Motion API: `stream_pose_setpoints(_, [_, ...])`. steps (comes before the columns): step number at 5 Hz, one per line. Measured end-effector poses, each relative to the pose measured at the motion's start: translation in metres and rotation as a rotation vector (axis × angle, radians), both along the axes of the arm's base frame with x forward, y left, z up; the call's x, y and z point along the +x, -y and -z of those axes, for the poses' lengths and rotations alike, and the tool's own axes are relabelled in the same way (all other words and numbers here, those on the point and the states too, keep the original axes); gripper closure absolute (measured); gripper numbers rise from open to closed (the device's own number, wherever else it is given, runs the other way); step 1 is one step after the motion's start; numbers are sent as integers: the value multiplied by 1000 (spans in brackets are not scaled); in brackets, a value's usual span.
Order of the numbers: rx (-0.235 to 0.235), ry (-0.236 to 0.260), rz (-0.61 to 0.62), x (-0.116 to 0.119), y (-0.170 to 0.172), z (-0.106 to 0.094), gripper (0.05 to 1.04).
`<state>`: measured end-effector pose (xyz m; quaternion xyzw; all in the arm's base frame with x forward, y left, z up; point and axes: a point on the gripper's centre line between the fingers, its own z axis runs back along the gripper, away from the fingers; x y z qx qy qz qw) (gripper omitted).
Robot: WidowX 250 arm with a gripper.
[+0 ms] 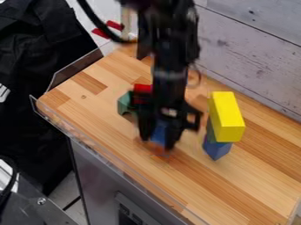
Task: Put the blue triangle on top of the red cube
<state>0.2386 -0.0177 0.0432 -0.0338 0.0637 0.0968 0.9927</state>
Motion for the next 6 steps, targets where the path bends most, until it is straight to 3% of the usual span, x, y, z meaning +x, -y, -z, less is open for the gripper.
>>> stream_pose_setpoints(1, [16, 36, -51, 5, -17, -29, 579])
stream_pose_setpoints(3, [24, 89, -160, 25, -42, -47, 579])
stream_pose_setpoints(6, [17, -15, -208, 14, -49, -32, 579])
